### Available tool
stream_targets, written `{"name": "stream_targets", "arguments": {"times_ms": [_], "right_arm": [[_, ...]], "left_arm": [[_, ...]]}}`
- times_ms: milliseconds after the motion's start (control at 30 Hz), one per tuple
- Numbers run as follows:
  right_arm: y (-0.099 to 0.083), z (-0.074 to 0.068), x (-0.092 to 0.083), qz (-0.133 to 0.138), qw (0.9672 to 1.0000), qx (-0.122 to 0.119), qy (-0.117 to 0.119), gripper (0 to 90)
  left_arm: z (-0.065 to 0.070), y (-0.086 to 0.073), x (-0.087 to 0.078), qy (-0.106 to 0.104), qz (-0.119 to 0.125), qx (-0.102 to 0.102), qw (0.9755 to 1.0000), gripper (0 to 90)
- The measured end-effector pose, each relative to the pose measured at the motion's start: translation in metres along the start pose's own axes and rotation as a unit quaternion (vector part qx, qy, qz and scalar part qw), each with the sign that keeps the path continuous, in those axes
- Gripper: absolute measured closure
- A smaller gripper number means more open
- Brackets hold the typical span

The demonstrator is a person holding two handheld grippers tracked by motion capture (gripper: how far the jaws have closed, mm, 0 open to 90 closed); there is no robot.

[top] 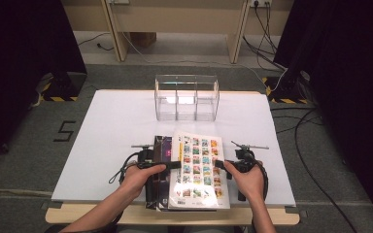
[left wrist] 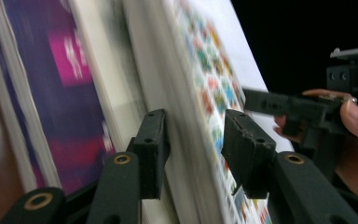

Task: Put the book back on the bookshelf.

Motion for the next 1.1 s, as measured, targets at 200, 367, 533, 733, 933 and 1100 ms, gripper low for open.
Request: {"name": "stream_targets", "arguments": {"times_ms": [200, 367, 533, 733, 933, 1100], "right_arm": [[0.001, 0.000, 0.001, -0.004, 1.0000, 0.003, 0.005, 50.3], [0.013, 0.002, 0.004, -0.024, 0.9995, -0.004, 0.022, 49.8], [0.042, 0.009, 0.018, -0.029, 0.9994, -0.006, 0.016, 47.7], [0.065, 0.011, 0.044, -0.055, 0.9981, 0.012, 0.025, 49.8], [0.074, 0.012, 0.058, -0.058, 0.9972, 0.032, 0.035, 47.9], [0.076, 0.015, 0.067, -0.067, 0.9943, 0.056, 0.060, 45.2]], "left_arm": [[0.004, -0.005, 0.001, -0.010, 0.004, 0.032, 0.9994, 70.6], [0.003, -0.002, -0.004, -0.016, -0.011, 0.070, 0.9974, 74.6], [-0.006, -0.002, -0.010, -0.018, -0.017, 0.084, 0.9961, 74.5], [-0.011, -0.002, -0.013, -0.021, -0.015, 0.087, 0.9959, 74.1], [-0.013, -0.002, -0.012, -0.023, -0.016, 0.085, 0.9960, 73.4], [-0.014, -0.002, -0.012, -0.022, -0.015, 0.086, 0.9959, 72.8]]}}
Point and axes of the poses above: each handheld gripper's, and its own axes: x roughly forward along the jaws, y roughly out of its top, z roughly to its right, the point moved 6 cm from there along x, roughly forward along the jaws, and after that the axes turned 6 degrees about z, right-handed, at the moved point
